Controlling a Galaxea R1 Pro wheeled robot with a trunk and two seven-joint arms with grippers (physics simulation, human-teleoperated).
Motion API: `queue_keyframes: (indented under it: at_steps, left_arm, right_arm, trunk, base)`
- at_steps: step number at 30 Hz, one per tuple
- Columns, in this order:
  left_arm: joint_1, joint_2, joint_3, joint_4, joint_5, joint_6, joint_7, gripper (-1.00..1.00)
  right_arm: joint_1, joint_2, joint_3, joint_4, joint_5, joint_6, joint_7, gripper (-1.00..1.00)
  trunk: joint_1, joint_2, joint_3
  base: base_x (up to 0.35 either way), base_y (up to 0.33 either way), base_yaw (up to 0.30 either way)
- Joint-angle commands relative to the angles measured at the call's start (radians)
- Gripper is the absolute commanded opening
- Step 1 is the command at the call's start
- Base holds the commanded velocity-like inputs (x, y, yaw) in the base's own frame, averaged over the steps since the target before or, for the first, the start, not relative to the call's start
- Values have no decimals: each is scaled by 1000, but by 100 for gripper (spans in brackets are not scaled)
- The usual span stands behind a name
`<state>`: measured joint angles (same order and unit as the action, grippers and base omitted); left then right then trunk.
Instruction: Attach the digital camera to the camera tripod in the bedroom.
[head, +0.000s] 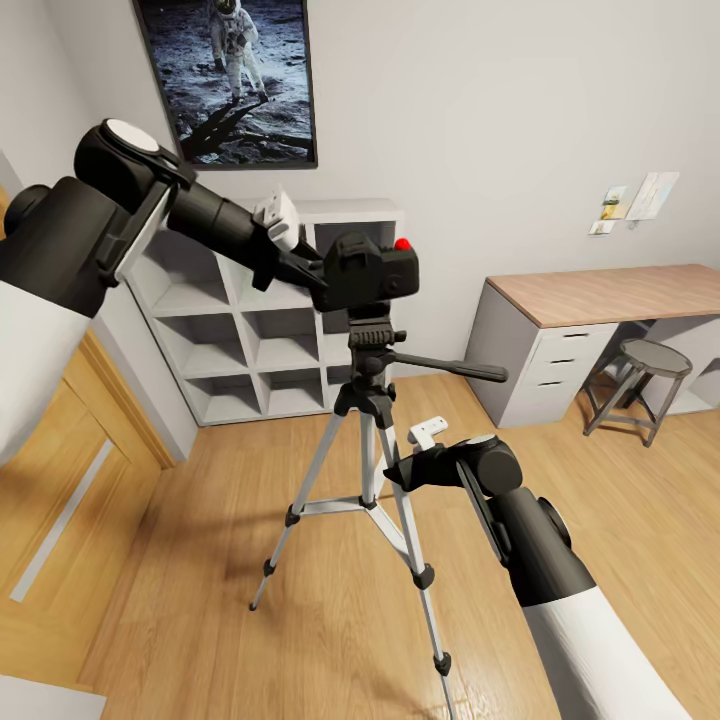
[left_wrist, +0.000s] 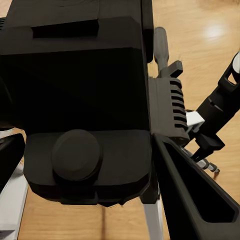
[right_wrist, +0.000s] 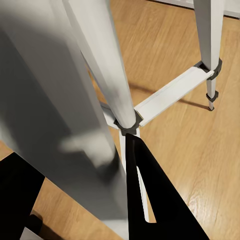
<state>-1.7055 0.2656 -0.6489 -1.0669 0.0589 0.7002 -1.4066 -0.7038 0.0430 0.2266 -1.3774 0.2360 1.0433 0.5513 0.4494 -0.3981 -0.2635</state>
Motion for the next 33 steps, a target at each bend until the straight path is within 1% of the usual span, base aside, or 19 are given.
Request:
queue_keyframes:
  at_steps: [1,8,9,10,30,31,33]
  left_arm:
    - [-2,1,2,-1,5,6,0,-100]
    - [-2,1,39,-3,6,4,0,-100]
    - [-2,1,39,-3,6,4,0,-100]
    - [-2,0,39,-2,6,4,0,-100]
    - [-2,-5,39,3,6,5,0,-100]
    - [-2,-5,39,3,6,5,0,100]
    - [-2,-5,38,4,6,4,1,100]
  right_arm:
    - [-1,0,0,0,16,4,9,-100]
    - [0,1,0,0,17,4,9,-100]
    - [-1,1,0,0,17,4,9,-100]
    - [-1,1,0,0,57,4,9,-100]
    - [-1,1,2,0,57,4,9,-100]
    - [-1,1,2,0,57,4,9,-100]
    - [-1,1,2,0,57,4,9,-100]
  trunk:
    - [1,-2,-2]
    - [1,-2,-2]
    - [1,-2,-2]
    - [1,-2,-2]
    - [1,-2,-2]
    - [1,-2,-2]
    - [1,-2,-2]
  base:
    - [0,0,0]
    - [0,0,0]
    - [0,0,0]
    - [0,0,0]
    - [0,0,0]
    - [0,0,0]
    - [0,0,0]
